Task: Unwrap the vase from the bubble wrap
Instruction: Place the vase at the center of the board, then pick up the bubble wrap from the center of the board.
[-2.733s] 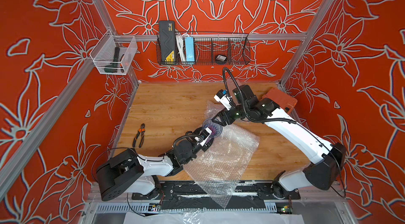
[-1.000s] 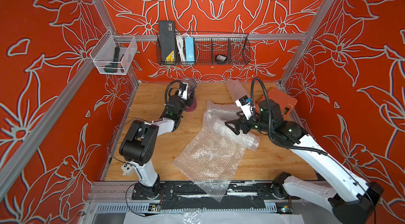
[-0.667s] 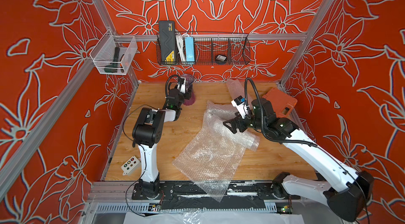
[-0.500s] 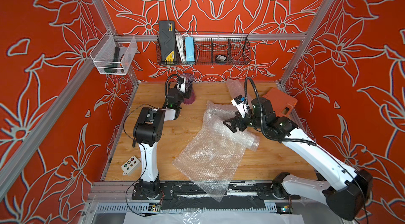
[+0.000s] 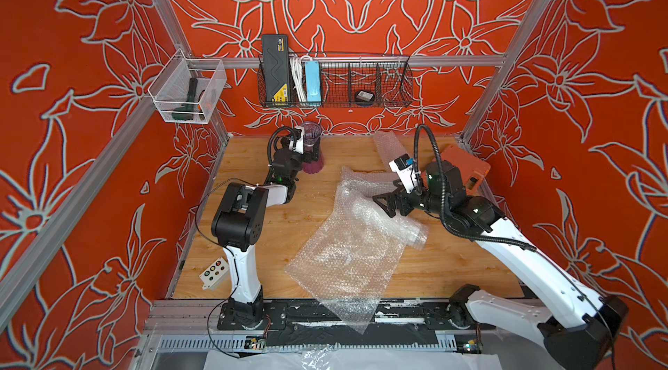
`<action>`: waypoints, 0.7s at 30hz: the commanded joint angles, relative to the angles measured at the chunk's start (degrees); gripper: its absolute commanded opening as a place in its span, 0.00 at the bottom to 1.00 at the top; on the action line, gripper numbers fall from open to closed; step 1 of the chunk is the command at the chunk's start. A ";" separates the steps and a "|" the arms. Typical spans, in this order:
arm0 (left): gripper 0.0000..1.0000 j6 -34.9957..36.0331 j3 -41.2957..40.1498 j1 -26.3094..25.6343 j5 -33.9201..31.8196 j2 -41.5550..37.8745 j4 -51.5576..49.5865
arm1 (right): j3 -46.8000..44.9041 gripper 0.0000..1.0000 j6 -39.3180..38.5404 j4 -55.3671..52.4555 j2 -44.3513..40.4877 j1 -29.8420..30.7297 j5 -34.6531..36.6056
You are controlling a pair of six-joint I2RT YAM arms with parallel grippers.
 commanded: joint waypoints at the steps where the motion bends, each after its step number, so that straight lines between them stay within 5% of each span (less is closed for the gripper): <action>1: 0.98 -0.52 -3.83 -0.85 -0.65 -4.95 3.49 | 1.34 0.98 -0.27 -0.48 -1.57 -0.39 0.49; 21: 0.98 -3.60 -20.10 -5.88 -6.67 -20.67 -3.82 | 3.20 0.98 -1.19 -7.89 -9.93 -0.41 4.82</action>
